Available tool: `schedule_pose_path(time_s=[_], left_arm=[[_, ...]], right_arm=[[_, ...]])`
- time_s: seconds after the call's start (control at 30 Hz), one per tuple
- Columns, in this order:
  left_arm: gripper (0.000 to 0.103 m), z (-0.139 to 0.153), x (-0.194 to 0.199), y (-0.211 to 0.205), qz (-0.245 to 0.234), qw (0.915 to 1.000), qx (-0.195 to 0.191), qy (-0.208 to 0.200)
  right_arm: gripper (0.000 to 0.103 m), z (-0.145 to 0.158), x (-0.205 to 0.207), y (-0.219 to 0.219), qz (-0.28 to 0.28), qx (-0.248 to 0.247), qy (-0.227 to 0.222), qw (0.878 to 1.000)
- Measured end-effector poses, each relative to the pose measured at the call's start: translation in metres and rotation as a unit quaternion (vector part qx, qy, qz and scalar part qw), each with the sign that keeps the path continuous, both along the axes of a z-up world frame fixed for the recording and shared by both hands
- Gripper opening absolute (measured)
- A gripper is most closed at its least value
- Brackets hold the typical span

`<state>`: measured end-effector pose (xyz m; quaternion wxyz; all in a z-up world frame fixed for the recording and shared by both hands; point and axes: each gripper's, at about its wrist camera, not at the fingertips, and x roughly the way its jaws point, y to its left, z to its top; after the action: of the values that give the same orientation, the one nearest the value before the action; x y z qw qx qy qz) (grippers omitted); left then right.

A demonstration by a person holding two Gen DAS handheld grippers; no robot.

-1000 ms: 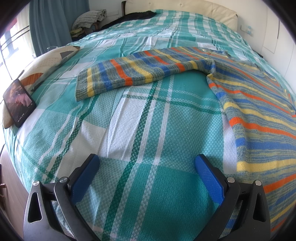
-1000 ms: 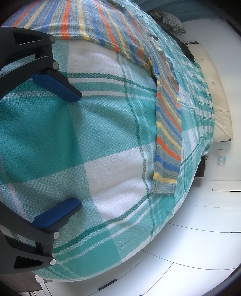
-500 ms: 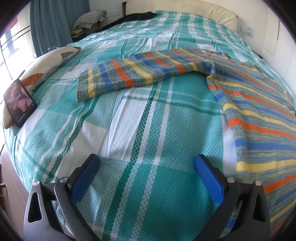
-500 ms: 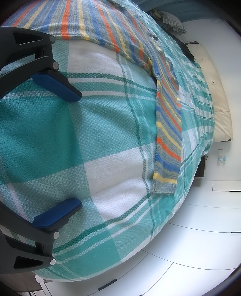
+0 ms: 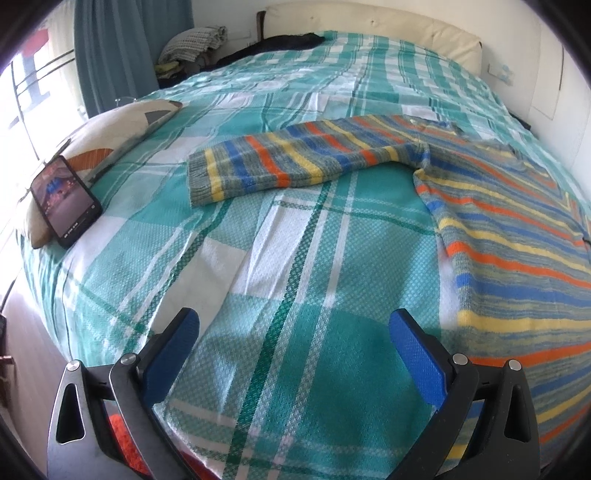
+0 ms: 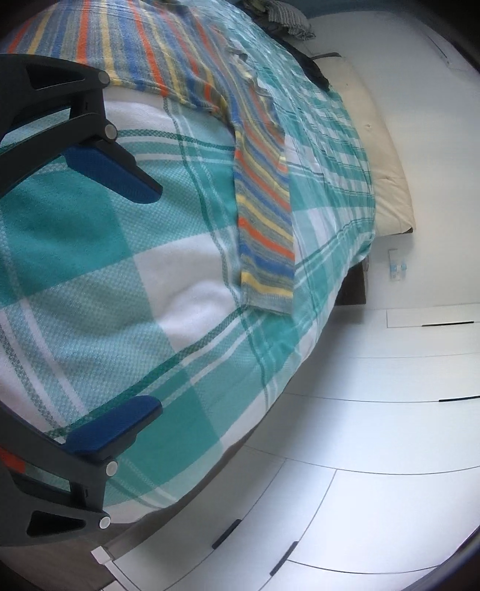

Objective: Fold small clothes
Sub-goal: 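Move both grippers back over the striped sweater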

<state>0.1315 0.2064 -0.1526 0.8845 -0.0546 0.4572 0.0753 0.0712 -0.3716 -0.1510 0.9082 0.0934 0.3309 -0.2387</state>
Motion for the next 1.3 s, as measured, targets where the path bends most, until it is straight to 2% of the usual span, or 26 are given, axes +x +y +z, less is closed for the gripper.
schedule_pose_path(time_s=[0.1, 0.17, 0.27, 0.43, 0.7, 0.8, 0.93, 1.07, 1.3], left_arm=[[0.103, 0.001, 0.000, -0.001, 0.003, 1.0000, 0.002, -0.001], [0.103, 0.005, -0.002, -0.001, 0.008, 0.9999, 0.001, -0.007], [0.103, 0.010, -0.007, 0.002, 0.016, 0.9996, -0.020, -0.015], [0.103, 0.011, -0.009, 0.006, 0.026, 0.9993, -0.020, -0.016], [0.103, 0.014, -0.011, 0.010, 0.039, 0.9987, -0.023, -0.022], [0.102, 0.017, -0.014, 0.011, 0.045, 0.9984, -0.024, -0.024], [0.102, 0.026, -0.022, 0.011, 0.051, 0.9974, -0.038, -0.033], [0.102, 0.033, -0.028, 0.006, 0.044, 0.9972, -0.049, -0.036], [0.102, 0.049, -0.037, 0.000, 0.027, 0.9975, -0.043, -0.049]], right_arm=[[0.103, -0.002, 0.000, -0.009, -0.011, 0.011, 0.003, 1.000], [0.103, 0.002, -0.004, -0.010, -0.017, 0.007, -0.002, 1.000], [0.103, 0.011, -0.011, -0.010, -0.024, -0.003, -0.016, 1.000], [0.103, 0.018, -0.016, -0.009, -0.043, -0.011, -0.027, 0.999], [0.103, 0.024, -0.021, -0.001, -0.042, -0.020, -0.033, 0.998], [0.103, 0.036, -0.026, 0.006, -0.043, -0.024, -0.048, 0.998], [0.103, 0.060, -0.040, 0.022, -0.028, -0.022, -0.077, 0.996], [0.103, 0.076, -0.048, 0.040, -0.003, -0.032, -0.085, 0.996], [0.103, 0.103, -0.056, 0.061, 0.029, -0.042, -0.096, 0.994]])
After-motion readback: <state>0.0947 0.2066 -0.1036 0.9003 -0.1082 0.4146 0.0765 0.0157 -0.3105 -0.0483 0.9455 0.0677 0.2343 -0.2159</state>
